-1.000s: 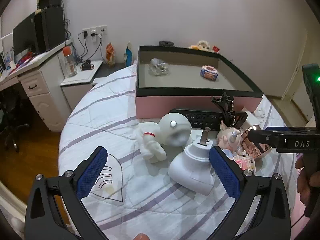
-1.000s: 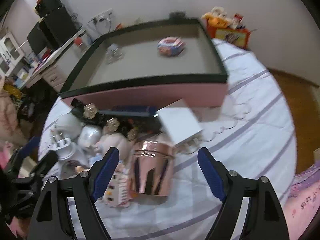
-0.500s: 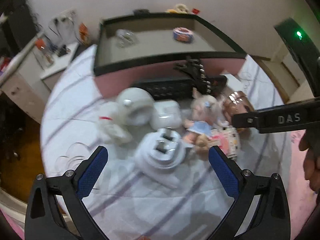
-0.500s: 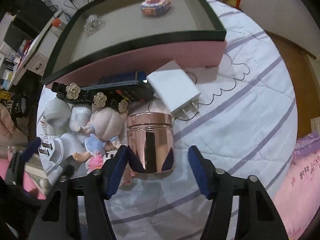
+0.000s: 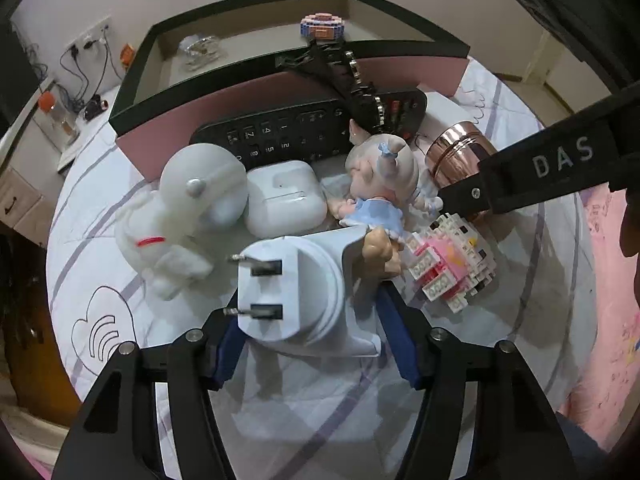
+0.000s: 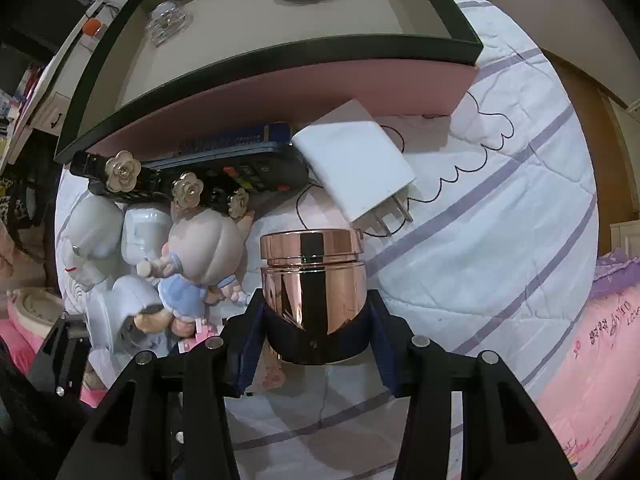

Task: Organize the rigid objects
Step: 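Carry the plug adapter and rose-gold canister into the pink box and release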

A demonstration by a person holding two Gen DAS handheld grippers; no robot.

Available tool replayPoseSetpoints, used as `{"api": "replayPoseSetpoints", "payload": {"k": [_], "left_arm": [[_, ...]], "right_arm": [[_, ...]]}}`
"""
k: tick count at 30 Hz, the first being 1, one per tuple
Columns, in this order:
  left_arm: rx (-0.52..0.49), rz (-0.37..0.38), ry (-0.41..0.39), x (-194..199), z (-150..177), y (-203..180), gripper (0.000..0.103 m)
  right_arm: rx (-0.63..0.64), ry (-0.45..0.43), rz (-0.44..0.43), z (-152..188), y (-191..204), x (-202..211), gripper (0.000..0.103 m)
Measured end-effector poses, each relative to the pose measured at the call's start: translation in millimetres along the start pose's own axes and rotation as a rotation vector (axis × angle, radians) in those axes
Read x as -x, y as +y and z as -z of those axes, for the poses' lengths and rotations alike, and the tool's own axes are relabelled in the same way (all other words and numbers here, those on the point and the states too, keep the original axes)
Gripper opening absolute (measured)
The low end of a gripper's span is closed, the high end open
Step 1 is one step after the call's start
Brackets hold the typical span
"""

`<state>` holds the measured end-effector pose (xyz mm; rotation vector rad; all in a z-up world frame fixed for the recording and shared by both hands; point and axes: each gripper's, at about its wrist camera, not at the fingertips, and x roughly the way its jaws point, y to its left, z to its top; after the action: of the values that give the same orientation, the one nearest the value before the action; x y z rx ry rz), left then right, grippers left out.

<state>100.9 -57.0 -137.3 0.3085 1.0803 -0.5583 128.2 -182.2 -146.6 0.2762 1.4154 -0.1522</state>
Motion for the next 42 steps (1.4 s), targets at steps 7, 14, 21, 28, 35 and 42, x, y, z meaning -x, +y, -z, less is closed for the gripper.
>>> {"api": "replayPoseSetpoints", "payload": {"k": [7,14,21,28,35,42], "left_arm": [[0.032,0.043,-0.004,7.1,2.1,9.2,0.054],[0.09,0.043,-0.02,15.1,-0.8,16.9,0.054],[0.081,0.011,-0.021,16.4,-9.7,20.6,0.053],[0.087,0.022,-0.016,10.8,-10.9,21.5,0.052],[0.126,0.01,-0.035,30.9,-6.1,28.9,0.052],[0.174,-0.035,-0.09,82.5,-32.8,46.6,0.052]], "right_arm": [[-0.024,-0.011,-0.023,18.1,-13.3,8.9,0.048],[-0.041,-0.031,-0.046,47.9,-30.1,25.3,0.048],[-0.049,-0.034,-0.048,50.4,-42.5,38.8,0.048],[-0.055,-0.022,-0.047,28.5,-38.3,35.5,0.048],[-0.045,-0.028,-0.06,25.2,-43.5,52.5,0.048],[-0.027,-0.077,-0.085,14.4,-35.0,96.2,0.048]]}}
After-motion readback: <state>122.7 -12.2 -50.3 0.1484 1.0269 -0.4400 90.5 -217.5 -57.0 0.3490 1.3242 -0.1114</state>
